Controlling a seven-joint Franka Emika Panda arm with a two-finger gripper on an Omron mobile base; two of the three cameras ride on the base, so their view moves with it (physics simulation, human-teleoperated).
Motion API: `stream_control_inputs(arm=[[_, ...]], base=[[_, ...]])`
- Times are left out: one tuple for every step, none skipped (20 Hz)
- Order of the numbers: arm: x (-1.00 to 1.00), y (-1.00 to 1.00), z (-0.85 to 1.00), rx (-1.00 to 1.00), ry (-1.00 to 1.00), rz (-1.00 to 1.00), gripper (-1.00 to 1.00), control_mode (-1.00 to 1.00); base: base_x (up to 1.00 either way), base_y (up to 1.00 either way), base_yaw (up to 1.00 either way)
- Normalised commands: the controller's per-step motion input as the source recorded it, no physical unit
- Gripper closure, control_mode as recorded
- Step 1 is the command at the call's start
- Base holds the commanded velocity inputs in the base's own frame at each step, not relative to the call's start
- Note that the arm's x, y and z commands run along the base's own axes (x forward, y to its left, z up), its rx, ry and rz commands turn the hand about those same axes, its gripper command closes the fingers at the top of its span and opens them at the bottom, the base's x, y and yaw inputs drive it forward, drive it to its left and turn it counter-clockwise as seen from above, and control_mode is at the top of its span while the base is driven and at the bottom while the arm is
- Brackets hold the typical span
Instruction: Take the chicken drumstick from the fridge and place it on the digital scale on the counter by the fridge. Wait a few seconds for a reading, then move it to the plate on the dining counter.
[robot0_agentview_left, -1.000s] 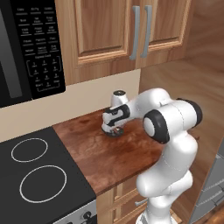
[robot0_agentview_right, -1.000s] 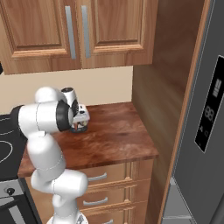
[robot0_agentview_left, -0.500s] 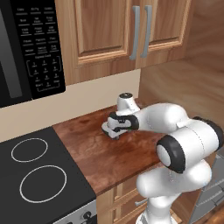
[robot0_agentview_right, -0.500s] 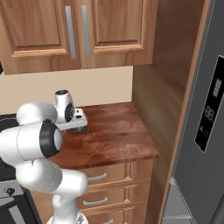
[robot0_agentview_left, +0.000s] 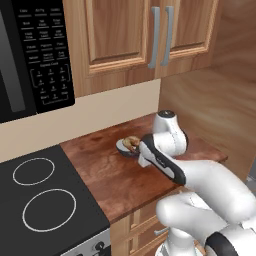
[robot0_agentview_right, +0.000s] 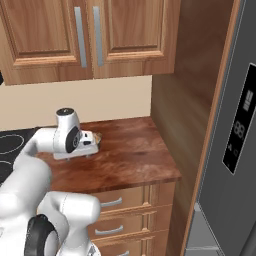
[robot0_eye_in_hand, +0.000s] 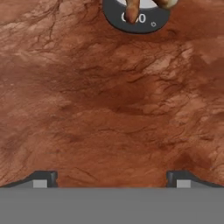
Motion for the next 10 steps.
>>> stream_control_inputs(arm=[[-1.00,-0.09,0.70,0.06,-0.08,0.00,-1.00,-1.00],[-1.00,-0.02,0.79,0.03,-0.06,0.00,-1.00,-1.00],[-0.79,0.00,0.84,0.00,0.00,0.00,-1.00,-1.00],[-0.62,0.00,0.81,0.00,0.00,-0.01,-1.00,-1.00],[-0.44,0.00,0.79,0.00,0.00,-0.01,-1.00,-1.00],[-0.35,0.00,0.76,0.00,0.00,-0.01,-1.00,-1.00],[-0.23,0.00,0.59,0.00,0.00,0.00,-1.00,-1.00],[0.00,0.00,0.00,0.00,0.00,0.00,-1.00,-1.00],[0.00,0.00,0.00,0.00,0.00,0.00,-1.00,-1.00],[0.00,0.00,0.00,0.00,0.00,0.00,-1.00,-1.00]], base=[[0.00,0.00,0.00],[0.00,0.00,0.00],[0.00,0.00,0.00],[0.00,0.00,0.00],[0.00,0.00,0.00],[0.00,0.00,0.00],[0.00,0.00,0.00],[0.00,0.00,0.00],[0.00,0.00,0.00],[0.00,0.00,0.00]])
